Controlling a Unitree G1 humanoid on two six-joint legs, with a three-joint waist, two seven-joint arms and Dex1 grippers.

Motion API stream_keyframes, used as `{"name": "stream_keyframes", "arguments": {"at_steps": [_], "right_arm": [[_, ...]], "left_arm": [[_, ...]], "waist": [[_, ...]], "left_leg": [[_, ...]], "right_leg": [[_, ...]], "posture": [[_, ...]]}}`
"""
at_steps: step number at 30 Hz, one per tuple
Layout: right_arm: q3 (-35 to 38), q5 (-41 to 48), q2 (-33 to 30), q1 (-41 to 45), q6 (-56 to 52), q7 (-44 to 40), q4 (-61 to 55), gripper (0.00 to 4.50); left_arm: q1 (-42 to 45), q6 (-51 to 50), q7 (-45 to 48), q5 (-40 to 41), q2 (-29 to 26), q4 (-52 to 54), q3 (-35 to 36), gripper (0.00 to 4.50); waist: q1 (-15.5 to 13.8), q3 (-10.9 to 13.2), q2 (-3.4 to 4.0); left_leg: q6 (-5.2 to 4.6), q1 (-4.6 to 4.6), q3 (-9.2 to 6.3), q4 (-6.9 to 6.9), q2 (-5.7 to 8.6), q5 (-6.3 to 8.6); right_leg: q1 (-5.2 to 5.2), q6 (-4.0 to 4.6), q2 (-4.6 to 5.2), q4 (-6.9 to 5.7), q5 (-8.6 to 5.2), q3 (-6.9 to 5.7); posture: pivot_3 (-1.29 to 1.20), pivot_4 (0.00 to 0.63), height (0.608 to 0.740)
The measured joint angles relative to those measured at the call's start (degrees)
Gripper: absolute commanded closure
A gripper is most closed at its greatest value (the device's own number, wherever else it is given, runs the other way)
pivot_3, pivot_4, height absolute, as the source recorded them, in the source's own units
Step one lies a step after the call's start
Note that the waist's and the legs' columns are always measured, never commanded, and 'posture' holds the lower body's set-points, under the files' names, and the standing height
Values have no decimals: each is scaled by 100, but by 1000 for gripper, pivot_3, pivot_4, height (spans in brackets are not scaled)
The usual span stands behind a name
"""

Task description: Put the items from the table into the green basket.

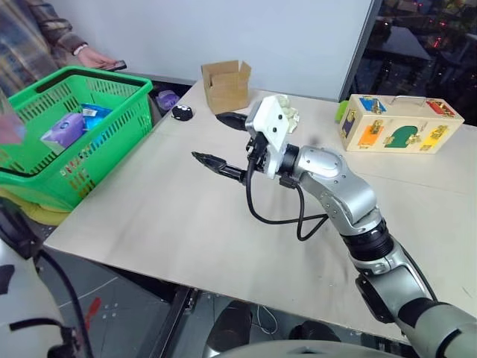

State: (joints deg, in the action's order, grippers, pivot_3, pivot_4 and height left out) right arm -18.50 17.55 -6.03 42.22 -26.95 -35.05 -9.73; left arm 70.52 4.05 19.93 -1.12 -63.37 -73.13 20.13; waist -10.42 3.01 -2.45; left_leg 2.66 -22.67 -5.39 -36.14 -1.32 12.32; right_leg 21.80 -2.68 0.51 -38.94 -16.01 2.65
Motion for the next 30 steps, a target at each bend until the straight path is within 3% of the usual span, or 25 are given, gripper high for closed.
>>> {"name": "stream_keyframes", "arguments": {"at_steps": [2,5,10,14,16,18,21,26,30], "right_arm": [[1,-22,-27,-18,-3,16,0,0],[36,-37,-33,-31,-4,37,-29,0],[57,-41,-81,-86,-24,32,-102,0],[67,17,-329,-160,-26,-194,-162,0],[75,92,-465,-241,-26,-384,-184,0],[87,128,-671,-347,-26,-566,-259,0],[288,81,-1217,-669,-55,-630,-316,0],[884,-119,-1826,-1246,-326,-229,-464,0],[1360,-192,-2214,-1905,-616,91,-885,0]], "left_arm": [[-23,65,-45,-17,0,-218,-40,1248],[-189,229,-206,-18,-3,-296,-24,41],[-590,470,-155,366,-9,-266,333,41],[-1111,535,556,975,148,371,663,41],[-1628,327,985,1370,427,1346,777,41],[-2602,-451,1222,2025,914,3105,928,41],[-4633,-2283,1126,3308,1963,6553,752,41],[-5885,-3717,618,4209,2789,9108,-70,41],[-6091,-4307,342,4543,2917,9926,-338,41]], "waist": [[67,-3,-5],[204,-5,-8],[370,-4,-5],[363,-4,-5],[322,-5,-4],[308,-11,7],[316,-20,6],[318,-17,11],[374,-23,55]], "left_leg": [[0,-2,-3,2,-1,0],[0,-2,-3,4,-1,0],[0,2,-2,4,-1,0],[0,2,-5,4,-1,0],[0,2,-6,3,2,0],[0,1,-3,0,8,0],[-8,5,18,-5,12,4],[-9,4,13,-10,2,4],[-10,12,21,-9,-1,4]], "right_leg": [[1,1,0,0,0,-2],[1,1,2,-1,1,-2],[0,1,3,-6,1,0],[-3,1,7,-2,1,-4],[-6,2,12,-3,2,-5],[-10,3,28,-6,3,-2],[-10,4,44,-4,5,16],[-6,9,21,-7,7,16],[-7,10,10,-7,6,33]], "posture": [[257,0,740],[252,0,740],[267,0,740],[299,0,740],[308,0,740],[308,0,740],[290,0,740],[210,0,740],[149,0,740]]}}
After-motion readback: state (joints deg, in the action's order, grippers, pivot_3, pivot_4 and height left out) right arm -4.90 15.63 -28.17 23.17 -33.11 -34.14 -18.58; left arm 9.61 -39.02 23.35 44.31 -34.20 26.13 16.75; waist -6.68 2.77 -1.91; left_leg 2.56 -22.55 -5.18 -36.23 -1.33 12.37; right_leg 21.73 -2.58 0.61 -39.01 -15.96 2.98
